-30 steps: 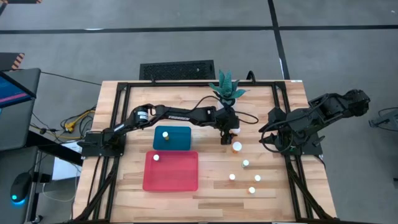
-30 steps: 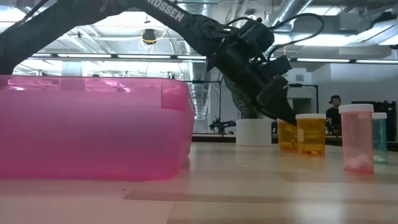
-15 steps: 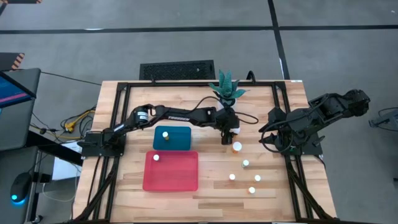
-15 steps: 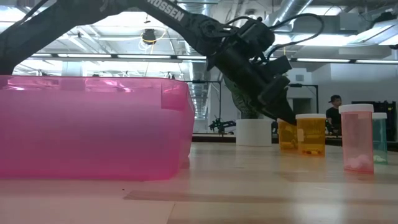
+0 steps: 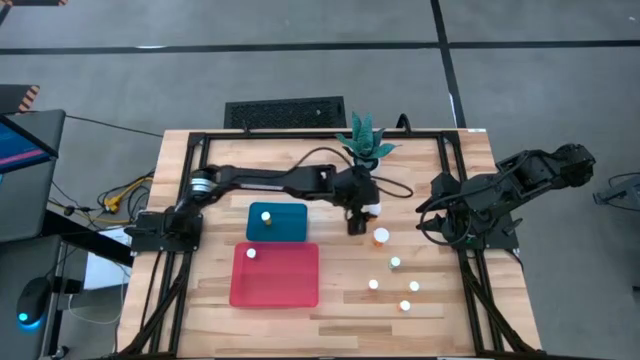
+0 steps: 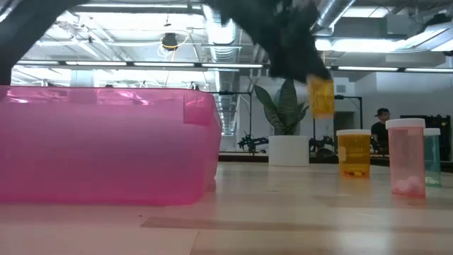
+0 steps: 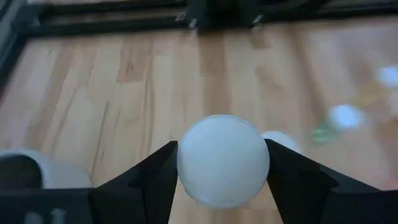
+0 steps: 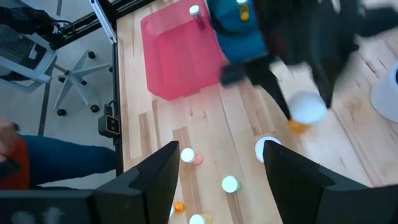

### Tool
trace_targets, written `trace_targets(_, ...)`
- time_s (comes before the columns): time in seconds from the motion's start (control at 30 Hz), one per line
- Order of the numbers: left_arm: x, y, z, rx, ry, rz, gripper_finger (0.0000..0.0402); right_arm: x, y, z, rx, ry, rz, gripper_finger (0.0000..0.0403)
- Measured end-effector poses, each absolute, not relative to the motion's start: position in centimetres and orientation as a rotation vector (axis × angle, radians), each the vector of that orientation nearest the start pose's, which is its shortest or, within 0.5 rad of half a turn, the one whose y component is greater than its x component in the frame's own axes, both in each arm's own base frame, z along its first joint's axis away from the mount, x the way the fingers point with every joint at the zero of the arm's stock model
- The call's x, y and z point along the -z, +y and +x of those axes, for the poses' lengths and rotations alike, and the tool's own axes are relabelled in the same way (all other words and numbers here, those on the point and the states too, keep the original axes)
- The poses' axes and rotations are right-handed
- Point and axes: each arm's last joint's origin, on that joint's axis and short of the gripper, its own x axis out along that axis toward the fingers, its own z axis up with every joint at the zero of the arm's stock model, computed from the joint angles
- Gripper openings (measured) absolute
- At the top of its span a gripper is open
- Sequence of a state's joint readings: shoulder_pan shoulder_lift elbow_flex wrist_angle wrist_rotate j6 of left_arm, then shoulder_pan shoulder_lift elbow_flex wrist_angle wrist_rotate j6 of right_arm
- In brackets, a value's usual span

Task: Pick and place medicine bottles into bin by pill shape (circle, oval)
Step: Put the large orange capsule bottle into the red bin

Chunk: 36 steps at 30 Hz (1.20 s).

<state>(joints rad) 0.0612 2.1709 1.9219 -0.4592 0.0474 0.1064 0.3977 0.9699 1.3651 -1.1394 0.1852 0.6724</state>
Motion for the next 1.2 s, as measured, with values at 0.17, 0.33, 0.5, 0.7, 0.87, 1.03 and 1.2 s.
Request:
trace_targets(0.17,-31.4,0.4,45.1,0.078,0.765,0.087,0.0224,-40.6,5.1,13.6,0.035,0.741,0.406,0.024)
trace_targets(0.33,-36.5,-2.1,39.7,0.067,0.825,0.062,0.0216,-40.6,5.1,13.6,0.025,0.741,0.382,0.024)
trace_targets(0.5,-39.3,-5.5,34.7,0.005,0.884,0.035,0.0213,-40.6,5.1,13.6,0.024,0.741,0.378,0.024)
trace_targets(0.7,-39.0,-10.7,29.4,-0.134,0.876,-0.014,0.022,-40.6,5.1,13.6,0.024,0.741,0.378,0.024)
trace_targets(0.87,-35.5,-15.0,25.2,-0.243,0.869,-0.083,0.022,-40.7,5.1,13.6,0.02,0.729,0.383,0.024)
trace_targets(1.03,-30.5,-18.3,21.7,-0.341,0.869,-0.109,0.022,-40.8,5.2,13.7,0.017,0.721,0.386,0.024)
trace_targets(1.2,-26.0,-19.3,19.2,-0.427,0.863,-0.165,0.022,-40.8,5.2,13.7,0.017,0.721,0.387,0.024)
